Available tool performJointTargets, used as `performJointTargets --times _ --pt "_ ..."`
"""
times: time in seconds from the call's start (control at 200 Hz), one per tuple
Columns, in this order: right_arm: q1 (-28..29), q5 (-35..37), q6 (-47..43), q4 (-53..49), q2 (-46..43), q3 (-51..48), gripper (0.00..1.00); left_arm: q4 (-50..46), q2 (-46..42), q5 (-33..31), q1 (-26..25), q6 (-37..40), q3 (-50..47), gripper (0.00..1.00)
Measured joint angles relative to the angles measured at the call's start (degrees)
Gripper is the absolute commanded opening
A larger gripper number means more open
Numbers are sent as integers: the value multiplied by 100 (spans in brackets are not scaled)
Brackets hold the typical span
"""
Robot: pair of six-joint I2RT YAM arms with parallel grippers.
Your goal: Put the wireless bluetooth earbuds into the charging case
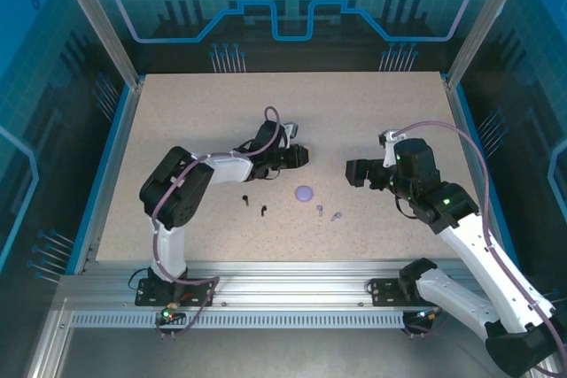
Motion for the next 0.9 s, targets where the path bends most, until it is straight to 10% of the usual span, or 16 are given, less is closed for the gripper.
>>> performJointTargets --times 0.39,0.9 --pt "-2 219 31 -4 -249 -28 100 -11 457 -46 52 -439 214 12" --pt "-149 267 -295 -293 -219 72 100 -44 363 -243 81 -485 170 56"
